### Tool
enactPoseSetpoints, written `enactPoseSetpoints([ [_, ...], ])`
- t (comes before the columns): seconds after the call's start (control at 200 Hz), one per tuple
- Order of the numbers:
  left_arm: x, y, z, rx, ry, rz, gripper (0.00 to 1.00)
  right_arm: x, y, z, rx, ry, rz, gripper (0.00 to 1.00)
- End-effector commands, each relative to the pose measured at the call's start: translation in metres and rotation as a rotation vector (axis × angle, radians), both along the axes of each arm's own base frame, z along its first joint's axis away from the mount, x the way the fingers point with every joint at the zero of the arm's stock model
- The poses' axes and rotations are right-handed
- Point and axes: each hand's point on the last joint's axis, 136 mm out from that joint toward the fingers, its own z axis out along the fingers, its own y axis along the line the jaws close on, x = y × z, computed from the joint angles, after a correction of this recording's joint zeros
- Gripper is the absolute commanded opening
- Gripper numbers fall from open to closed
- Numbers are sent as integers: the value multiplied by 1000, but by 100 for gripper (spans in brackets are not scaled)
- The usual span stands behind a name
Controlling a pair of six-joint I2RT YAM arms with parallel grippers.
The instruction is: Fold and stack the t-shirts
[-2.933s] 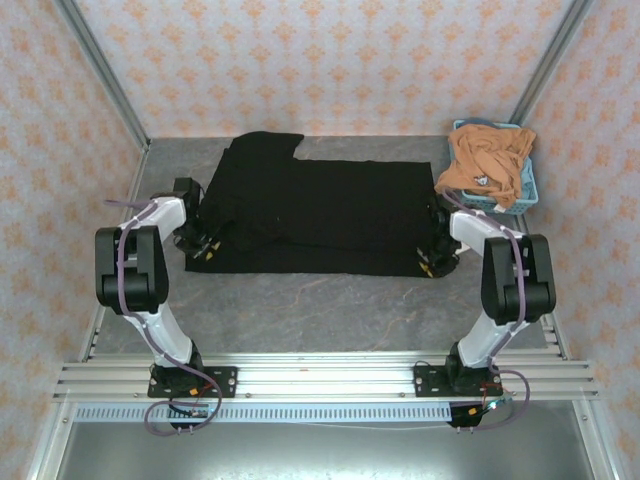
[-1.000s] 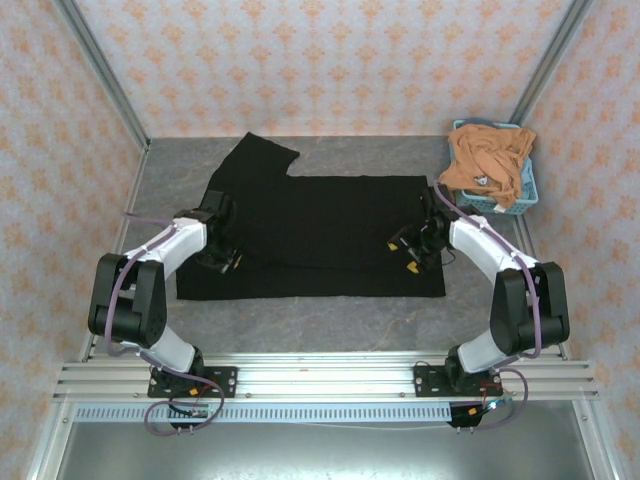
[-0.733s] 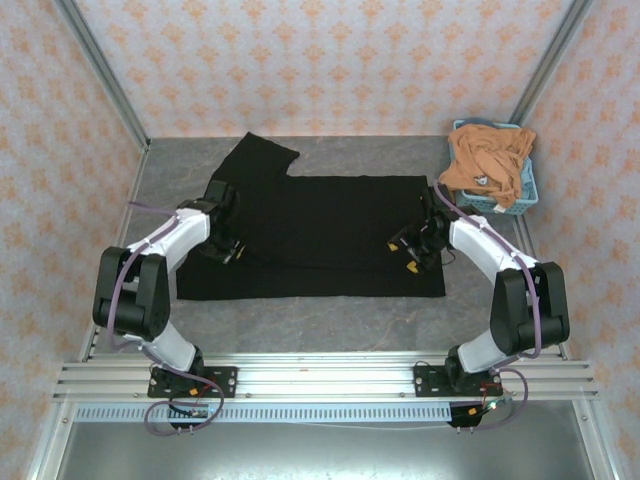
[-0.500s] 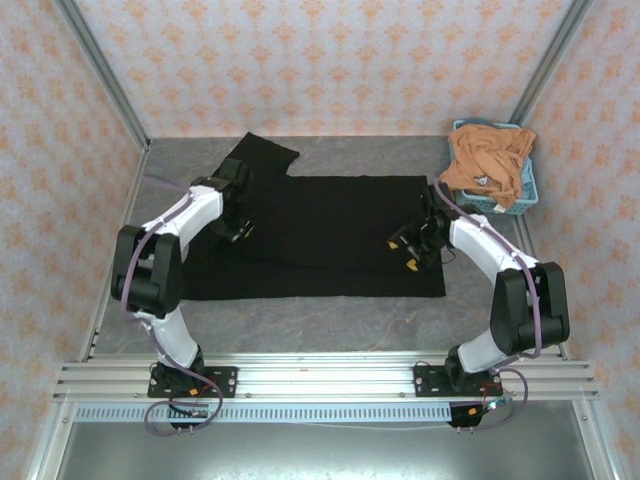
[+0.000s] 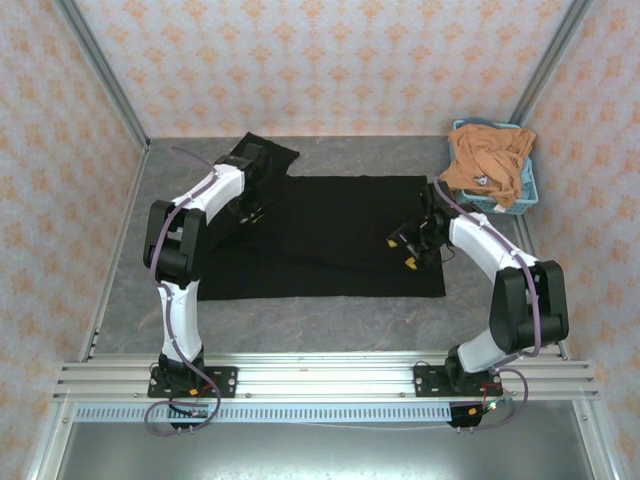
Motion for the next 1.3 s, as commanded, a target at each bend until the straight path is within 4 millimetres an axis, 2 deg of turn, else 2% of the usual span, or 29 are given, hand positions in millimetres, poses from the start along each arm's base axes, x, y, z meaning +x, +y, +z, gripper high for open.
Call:
enactPoseSetpoints([
  [0.0,4,8,6,68,3,-28,0,4,3,2,9,11,-7,59],
  [0.14,9,8,0,82,14,-42,0,5,3,-3,11,27,-11,60],
  [0.265,12,8,-4,86,29,-49,0,-2,-1,-13,-3,63,-58,73],
  [0.34,12,7,0,83,24,-51,16,-6,-4,-23,-7,91,-115,84],
  [0.47,7,-2,27,102,-34,-76,47,-7,-8,-34,-17,141,-196,85],
  [0.515,3,-9,36,87,-56,-81,53,-8,-12,-37,-39,160,-211,85],
  [0.61,-10,-25,45,34,-75,-93,54,-8,-21,-41,-80,180,-243,85],
  [0.691,-24,-38,43,-31,-76,-88,55,-7,-27,-47,-96,208,-267,85],
  [0.726,-30,-44,37,-66,-67,-82,55,-6,-29,-49,-102,218,-276,86],
  [0.736,-32,-46,44,-79,-87,-81,55,-5,-29,-50,-103,219,-278,86],
  [0.761,-35,-51,46,-107,-97,-80,55,-5,-30,-52,-104,224,-285,85],
  [0.891,-51,-84,48,-205,-111,-136,55,8,-32,-55,-104,217,-316,85],
  [0.971,-63,-99,41,-212,-88,-183,55,15,-33,-56,-115,222,-318,85],
  [1.106,-77,-104,29,-216,-69,-184,54,27,-36,-55,-116,215,-337,84],
  [1.296,-84,-102,29,-195,-66,-195,54,34,-43,-51,-132,233,-350,83],
])
